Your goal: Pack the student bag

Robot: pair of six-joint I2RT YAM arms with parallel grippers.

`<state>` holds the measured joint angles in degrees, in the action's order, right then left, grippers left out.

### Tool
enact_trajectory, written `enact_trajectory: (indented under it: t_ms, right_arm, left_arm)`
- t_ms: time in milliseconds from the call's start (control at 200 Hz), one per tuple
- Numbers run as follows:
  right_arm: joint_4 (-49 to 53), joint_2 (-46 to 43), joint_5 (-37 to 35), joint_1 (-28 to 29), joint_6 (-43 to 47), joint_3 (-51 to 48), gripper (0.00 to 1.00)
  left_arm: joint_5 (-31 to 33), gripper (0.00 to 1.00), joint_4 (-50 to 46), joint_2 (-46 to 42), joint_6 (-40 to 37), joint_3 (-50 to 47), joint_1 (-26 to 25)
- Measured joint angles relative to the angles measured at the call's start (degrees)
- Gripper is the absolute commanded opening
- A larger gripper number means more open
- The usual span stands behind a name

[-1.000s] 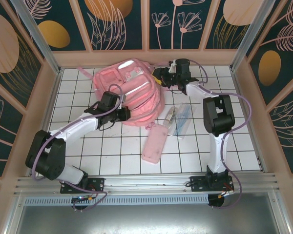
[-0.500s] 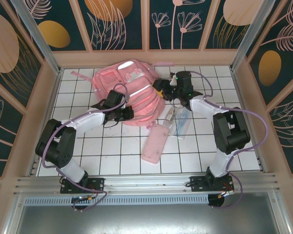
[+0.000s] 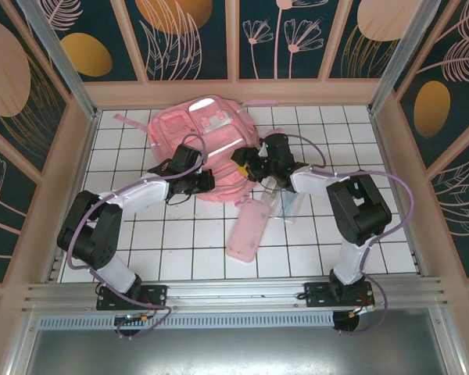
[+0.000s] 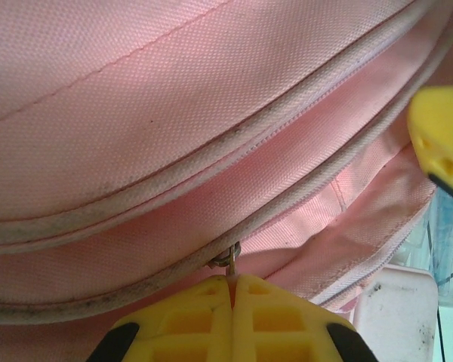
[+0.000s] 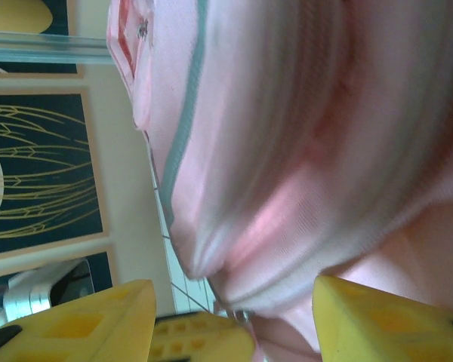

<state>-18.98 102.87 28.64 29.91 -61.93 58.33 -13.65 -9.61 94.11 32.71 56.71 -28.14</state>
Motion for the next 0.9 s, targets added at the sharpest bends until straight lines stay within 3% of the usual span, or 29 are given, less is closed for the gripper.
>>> enact_trajectory:
  t_ms: [150, 285, 345, 410, 480, 901]
  right_arm:
    - [-2.3, -3.0, -0.2, 0.7, -1.9, -4.8, 0.57]
    - [-5.4, 0.2, -0.1, 0.9, -3.7, -4.0, 0.53]
    - [-7.0, 3.3, -0.1, 0.9, -4.7, -1.6, 0.42]
    - [-9.2, 6.6, -0.3, 0.9, -5.4, 0.8, 0.18]
    - [-11.0, 9.0, -0.7, 0.9, -6.5, 2.2, 0.0]
    - [-15.1, 7.1, -2.8, 1.6, -9.2, -0.9, 0.0]
  left_arm:
    - [0.2, 0.0, 0.7, 0.0, 0.7, 0.0, 0.0]
    - [0.2, 0.0, 1.0, 0.0, 1.0, 0.0, -0.1]
    - [0.4, 0.0, 1.4, 0.0, 1.0, 0.0, -0.3]
    - [0.7, 0.0, 2.1, 0.0, 1.1, 0.0, -0.4]
    - [1.1, 0.0, 3.0, 0.0, 1.3, -0.1, -0.4]
    - [9.3, 0.0, 8.9, -2.1, 5.2, -6.0, -1.7]
